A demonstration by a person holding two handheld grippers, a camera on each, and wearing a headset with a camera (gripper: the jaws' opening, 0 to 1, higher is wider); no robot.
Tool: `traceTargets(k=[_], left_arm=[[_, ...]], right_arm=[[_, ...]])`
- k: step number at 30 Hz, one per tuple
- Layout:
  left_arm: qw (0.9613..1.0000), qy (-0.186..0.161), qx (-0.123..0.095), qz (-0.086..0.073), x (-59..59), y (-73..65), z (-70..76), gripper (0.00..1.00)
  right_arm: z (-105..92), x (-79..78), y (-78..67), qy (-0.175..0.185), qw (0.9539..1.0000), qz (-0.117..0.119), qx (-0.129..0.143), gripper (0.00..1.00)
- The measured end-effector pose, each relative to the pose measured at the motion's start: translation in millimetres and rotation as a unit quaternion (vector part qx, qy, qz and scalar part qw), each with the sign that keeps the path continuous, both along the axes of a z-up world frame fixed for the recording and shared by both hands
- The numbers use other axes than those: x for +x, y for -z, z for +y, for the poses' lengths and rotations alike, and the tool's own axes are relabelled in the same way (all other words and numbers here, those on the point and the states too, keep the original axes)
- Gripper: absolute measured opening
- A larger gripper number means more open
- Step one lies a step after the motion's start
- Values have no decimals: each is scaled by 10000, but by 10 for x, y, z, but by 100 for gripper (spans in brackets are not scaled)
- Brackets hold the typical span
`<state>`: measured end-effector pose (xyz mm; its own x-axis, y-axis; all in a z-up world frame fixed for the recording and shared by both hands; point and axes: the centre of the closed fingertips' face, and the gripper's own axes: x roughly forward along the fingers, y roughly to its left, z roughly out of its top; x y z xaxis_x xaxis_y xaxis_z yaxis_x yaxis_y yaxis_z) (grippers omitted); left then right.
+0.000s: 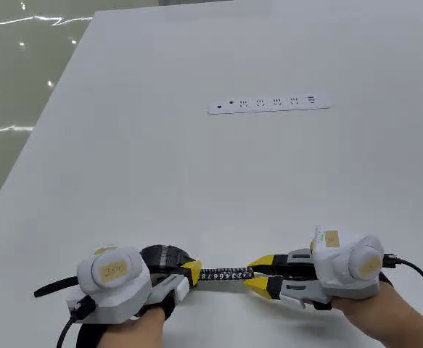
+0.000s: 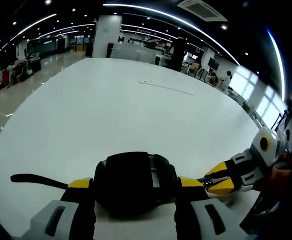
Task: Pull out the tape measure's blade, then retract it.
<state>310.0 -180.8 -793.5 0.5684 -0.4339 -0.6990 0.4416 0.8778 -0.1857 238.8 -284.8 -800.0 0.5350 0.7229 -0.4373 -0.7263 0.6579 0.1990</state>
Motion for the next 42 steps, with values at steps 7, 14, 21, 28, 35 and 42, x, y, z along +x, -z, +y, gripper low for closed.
traceTargets(k=[7,14,21,28,35,42], left_arm=[[9999,12,-19,118,-28,18,38,60],[10000,54,-24,73,-31,33,38,60],[9999,15,-121,43,-27,20,32,61],[9999,2,-136,-13,-31,18,26,63],[9997,-24,-191,-162,-14,-23,34,64],[9997,-37,-181,-179,-22,-52,48,63]], right_arm=[[-12,-3,15,56,10000,-4,78,11],[-5,-10,22,94,9999,3,117,11],[-9,-1,24,119,9999,-28,97,12],[-12,-3,52,182,9998,-29,81,12],[-24,24,36,257,9996,-30,138,13],[-23,12,55,246,9996,-11,122,13]])
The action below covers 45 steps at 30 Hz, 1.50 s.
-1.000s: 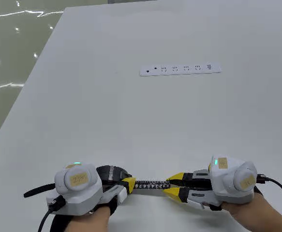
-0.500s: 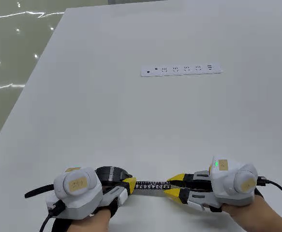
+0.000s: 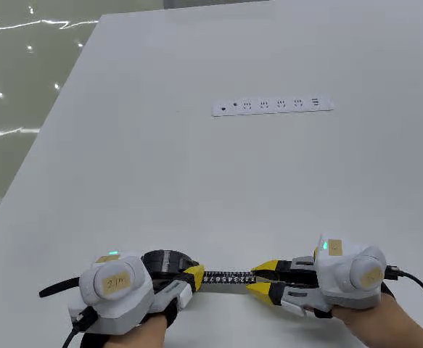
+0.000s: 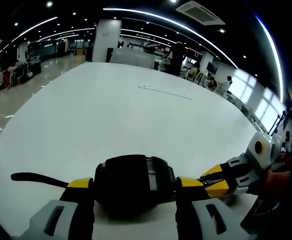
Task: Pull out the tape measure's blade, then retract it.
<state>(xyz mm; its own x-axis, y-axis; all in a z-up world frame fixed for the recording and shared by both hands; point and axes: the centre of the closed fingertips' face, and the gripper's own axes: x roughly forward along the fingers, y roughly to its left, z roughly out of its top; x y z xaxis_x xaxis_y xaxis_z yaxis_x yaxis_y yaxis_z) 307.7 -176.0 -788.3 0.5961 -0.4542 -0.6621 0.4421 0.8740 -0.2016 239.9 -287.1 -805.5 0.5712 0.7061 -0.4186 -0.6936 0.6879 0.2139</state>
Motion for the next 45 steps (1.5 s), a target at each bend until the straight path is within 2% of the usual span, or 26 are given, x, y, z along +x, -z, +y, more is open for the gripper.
traceTargets(k=[8,13,17,20,25,28,35,38,43,45], left_arm=[[9999,-33,8,120,-2,-16,4,62],[9997,61,125,215,-17,-2,-6,60],[9989,113,202,396,-17,15,-2,59],[9985,160,296,435,-26,25,-13,58],[9981,180,317,499,-37,32,-5,58],[9977,219,400,497,-42,36,-13,57],[9983,198,321,443,-34,23,-5,58],[9993,175,254,216,-27,8,-9,59],[9995,169,215,168,-16,16,-16,61],[9996,134,205,101,-8,18,-22,61]], right_arm=[[0,1,-8,-18,10000,-16,-29,13],[0,-2,2,-34,10000,-11,-44,13],[-6,-7,0,-53,10000,-26,-66,13],[-11,-8,2,-72,9999,-19,-86,13],[-3,-8,-10,-78,10000,2,-23,12],[4,-20,15,-120,9999,40,-37,12],[5,-17,9,-94,10000,26,-7,12],[7,-16,19,-89,10000,19,-30,13],[2,-16,28,-42,10000,32,-9,13],[-3,-6,21,-22,10000,21,-14,13]])
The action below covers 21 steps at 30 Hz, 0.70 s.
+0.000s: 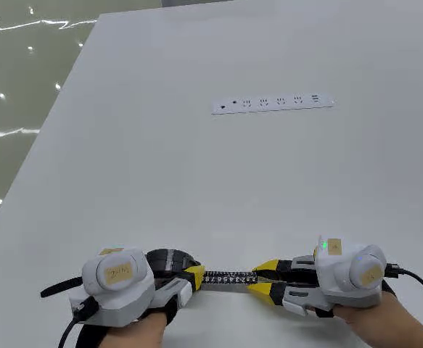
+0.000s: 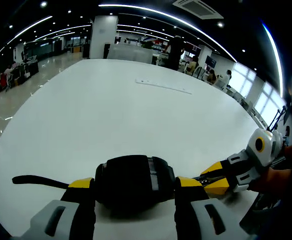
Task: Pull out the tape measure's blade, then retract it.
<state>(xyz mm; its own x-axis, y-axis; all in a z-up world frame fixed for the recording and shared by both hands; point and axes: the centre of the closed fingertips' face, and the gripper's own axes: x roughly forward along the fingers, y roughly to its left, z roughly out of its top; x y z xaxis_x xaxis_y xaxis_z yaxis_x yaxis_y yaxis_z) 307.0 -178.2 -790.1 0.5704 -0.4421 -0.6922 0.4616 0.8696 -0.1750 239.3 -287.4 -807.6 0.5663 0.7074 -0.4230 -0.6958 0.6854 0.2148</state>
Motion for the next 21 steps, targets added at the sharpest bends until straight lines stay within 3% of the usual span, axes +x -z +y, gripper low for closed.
traceTargets(k=[9,21], left_arm=[[9996,-18,121,-262,-10,32,0,64],[9994,-135,-143,-269,-33,-46,70,63]], right_arm=[[0,3,-8,63,10000,12,61,13],[-16,13,-5,121,9999,34,83,13]])
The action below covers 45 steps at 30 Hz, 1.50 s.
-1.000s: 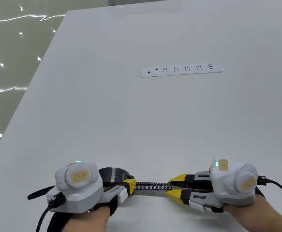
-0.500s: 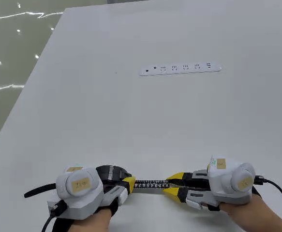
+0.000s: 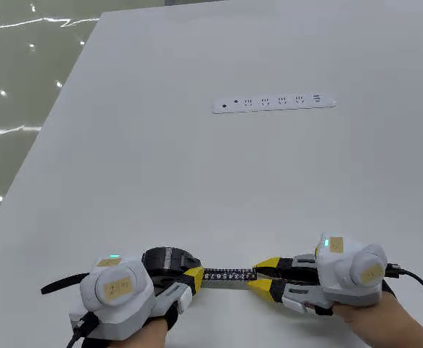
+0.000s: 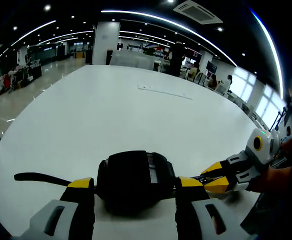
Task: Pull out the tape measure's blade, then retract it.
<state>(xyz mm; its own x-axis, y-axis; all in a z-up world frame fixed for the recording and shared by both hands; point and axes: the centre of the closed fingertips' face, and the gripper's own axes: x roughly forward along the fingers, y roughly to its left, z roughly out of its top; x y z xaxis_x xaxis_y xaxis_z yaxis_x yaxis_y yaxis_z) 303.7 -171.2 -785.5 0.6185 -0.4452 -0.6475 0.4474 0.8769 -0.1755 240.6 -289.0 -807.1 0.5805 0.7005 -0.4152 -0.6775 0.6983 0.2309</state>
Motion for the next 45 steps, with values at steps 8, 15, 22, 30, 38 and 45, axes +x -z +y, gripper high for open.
traceTargets(k=[8,15,22,30,38,45], left_arm=[[10000,-10,-11,49,-9,-18,-31,59],[9998,67,79,165,-7,-4,-35,57],[9995,134,174,220,-11,-1,-36,55],[9994,161,152,271,-24,3,-35,55],[9994,145,111,290,-28,6,-35,55],[9994,109,50,332,-28,6,-30,55]], right_arm=[[-3,-1,2,-14,10000,-1,-25,13],[-13,7,-11,-3,10000,-30,-19,13],[-5,1,-15,-63,10000,-67,-8,12],[98,20,-21,-175,9998,-118,-28,11],[187,77,-14,-186,9998,-104,63,11],[227,114,-20,-127,9996,-56,256,11]])
